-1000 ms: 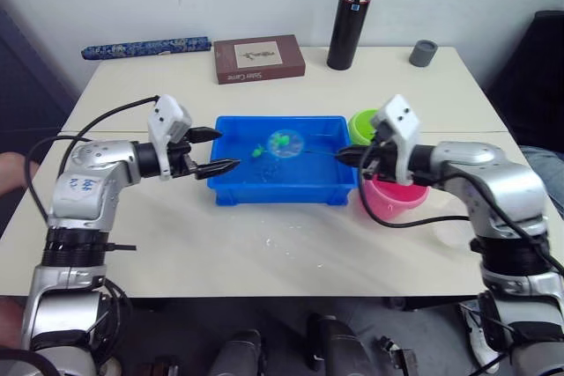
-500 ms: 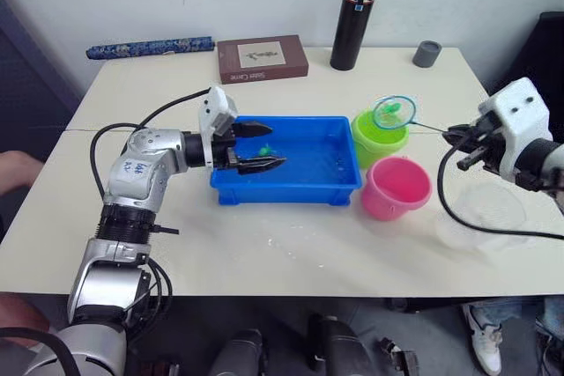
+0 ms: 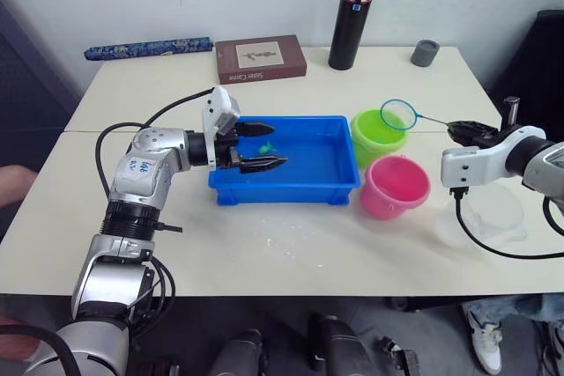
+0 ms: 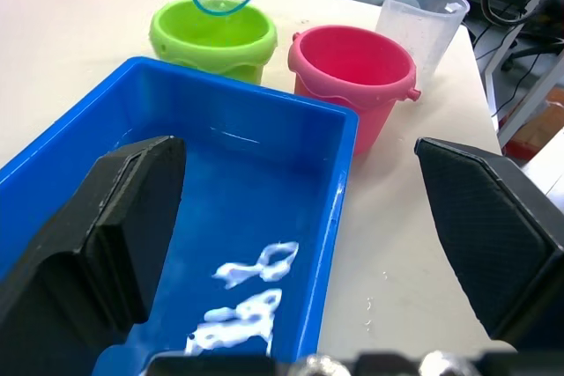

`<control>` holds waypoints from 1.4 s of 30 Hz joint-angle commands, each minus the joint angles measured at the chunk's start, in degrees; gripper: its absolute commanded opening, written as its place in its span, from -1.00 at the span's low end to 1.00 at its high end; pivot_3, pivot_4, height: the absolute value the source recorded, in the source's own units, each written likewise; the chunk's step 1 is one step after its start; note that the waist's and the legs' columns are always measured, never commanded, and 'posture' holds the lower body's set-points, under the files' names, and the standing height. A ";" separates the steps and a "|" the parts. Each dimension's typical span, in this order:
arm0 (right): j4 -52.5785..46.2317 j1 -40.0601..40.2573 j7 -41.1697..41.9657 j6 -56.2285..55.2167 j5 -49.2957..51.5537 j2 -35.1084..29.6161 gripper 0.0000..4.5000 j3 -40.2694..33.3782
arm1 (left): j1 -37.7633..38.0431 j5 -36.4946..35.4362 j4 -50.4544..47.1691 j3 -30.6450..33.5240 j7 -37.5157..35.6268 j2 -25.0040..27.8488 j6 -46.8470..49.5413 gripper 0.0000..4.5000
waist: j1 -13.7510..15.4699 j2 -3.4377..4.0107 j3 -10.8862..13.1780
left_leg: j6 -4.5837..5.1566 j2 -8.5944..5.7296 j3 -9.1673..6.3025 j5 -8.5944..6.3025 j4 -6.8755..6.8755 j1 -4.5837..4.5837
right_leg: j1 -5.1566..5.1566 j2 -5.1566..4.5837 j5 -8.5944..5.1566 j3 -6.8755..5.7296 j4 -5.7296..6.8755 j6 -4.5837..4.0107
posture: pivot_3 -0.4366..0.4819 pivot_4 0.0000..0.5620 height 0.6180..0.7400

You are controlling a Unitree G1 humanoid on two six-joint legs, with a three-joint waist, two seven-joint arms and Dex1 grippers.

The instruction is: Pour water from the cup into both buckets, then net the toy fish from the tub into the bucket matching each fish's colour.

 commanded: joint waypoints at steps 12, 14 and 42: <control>-16.42 -4.87 21.31 32.96 38.95 21.89 -1.00 -5.60 | 8.17 3.70 -2.33 2.30 -4.49 15.74 -1.98 0.99 | -0.46 0.04 0.03 | -0.07 0.24 -0.09 0.00 0.01 0.03 | 0.06 0.16 0.03 -0.08 0.14 -0.09 | -0.05 -0.47 1.00; -16.60 -5.60 22.81 33.24 38.33 24.25 -1.00 -2.10 | 11.15 4.04 -4.53 2.76 -5.05 19.05 -1.67 0.99 | -0.42 0.01 0.02 | -0.06 0.24 -0.11 -0.01 0.00 0.02 | 0.09 0.15 0.04 -0.08 0.07 -0.11 | -0.05 -0.47 1.00; -4.53 -13.24 24.08 77.03 55.23 43.42 -1.00 -4.97 | 19.14 0.47 -19.47 8.14 1.91 22.55 7.57 0.99 | -0.33 0.00 0.01 | -0.02 0.17 -0.15 -0.03 -0.01 -0.02 | 0.08 0.07 0.04 -0.10 0.10 -0.13 | -0.05 -0.47 1.00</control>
